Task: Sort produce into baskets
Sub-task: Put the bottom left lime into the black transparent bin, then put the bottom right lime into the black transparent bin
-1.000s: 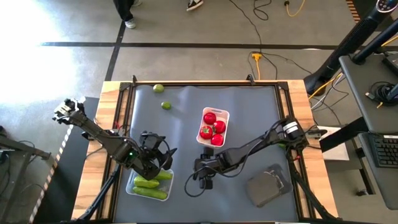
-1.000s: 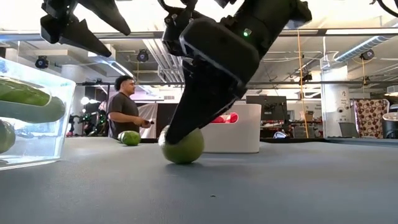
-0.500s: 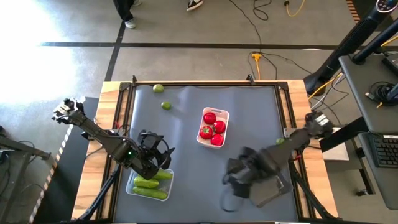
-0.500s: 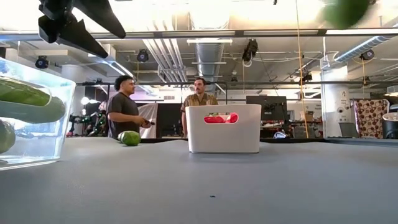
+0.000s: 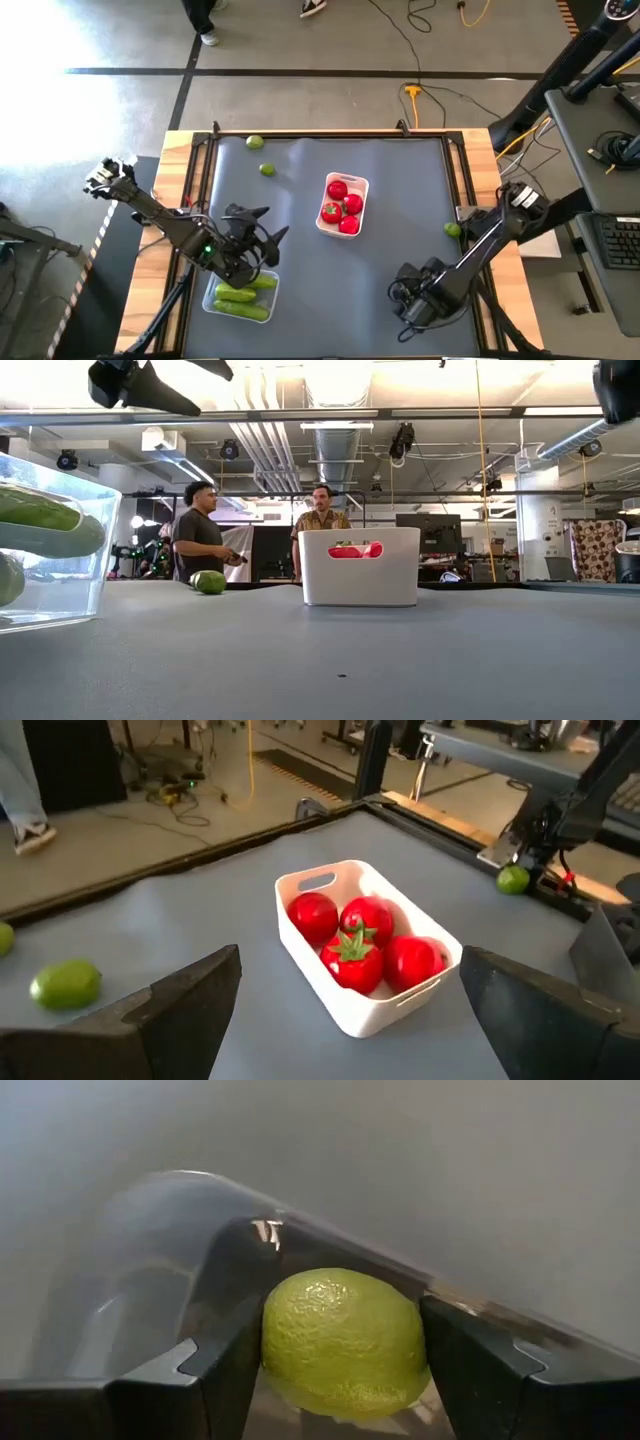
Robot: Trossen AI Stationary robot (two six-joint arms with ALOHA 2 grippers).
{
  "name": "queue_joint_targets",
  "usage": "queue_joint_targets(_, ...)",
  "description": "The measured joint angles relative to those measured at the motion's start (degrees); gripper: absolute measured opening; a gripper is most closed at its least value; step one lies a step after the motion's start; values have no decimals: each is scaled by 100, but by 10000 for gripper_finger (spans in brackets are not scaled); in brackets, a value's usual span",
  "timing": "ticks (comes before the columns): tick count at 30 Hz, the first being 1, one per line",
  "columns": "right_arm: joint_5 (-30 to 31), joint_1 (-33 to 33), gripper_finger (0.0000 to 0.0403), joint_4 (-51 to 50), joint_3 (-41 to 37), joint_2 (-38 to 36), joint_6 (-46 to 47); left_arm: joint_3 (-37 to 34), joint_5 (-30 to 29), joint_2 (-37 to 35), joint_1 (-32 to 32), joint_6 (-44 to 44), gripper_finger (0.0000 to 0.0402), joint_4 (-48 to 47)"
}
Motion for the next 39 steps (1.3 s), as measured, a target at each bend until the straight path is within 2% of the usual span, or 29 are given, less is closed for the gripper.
queue_joint_targets(3,-10,-34,250,402,-228,83,284,-1,41,-4,4,245,361,37)
queue_joint_targets(7,-92,-53,276,444,-305,81,471,0,240,-9,4,253,361,-19)
queue_joint_targets(13,-911,-294,334,208,42,-204,-204,-2,363,-7,4,365,361,-128)
queue_joint_targets(19,-890,-931,363,-1249,1011,-607,-1139,-2,331,-7,90,364,361,-256)
queue_joint_targets(24,-702,-2049,365,-2902,1252,-655,-2338,-2,321,-4,131,359,361,-248)
queue_joint_targets(28,-700,-3118,365,-3183,813,-641,-3796,-2,471,-4,129,296,361,-241)
queue_joint_targets(32,-737,-4090,365,-3172,127,-636,-5045,-2,1035,-4,124,186,361,-209)
queue_joint_targets(36,-777,-4714,365,-3152,-650,-636,-5873,-2,1220,-15,52,146,361,140)
queue_joint_targets(39,-942,-4932,365,-2842,-1175,-636,-6402,-2,1223,-15,24,213,361,348)
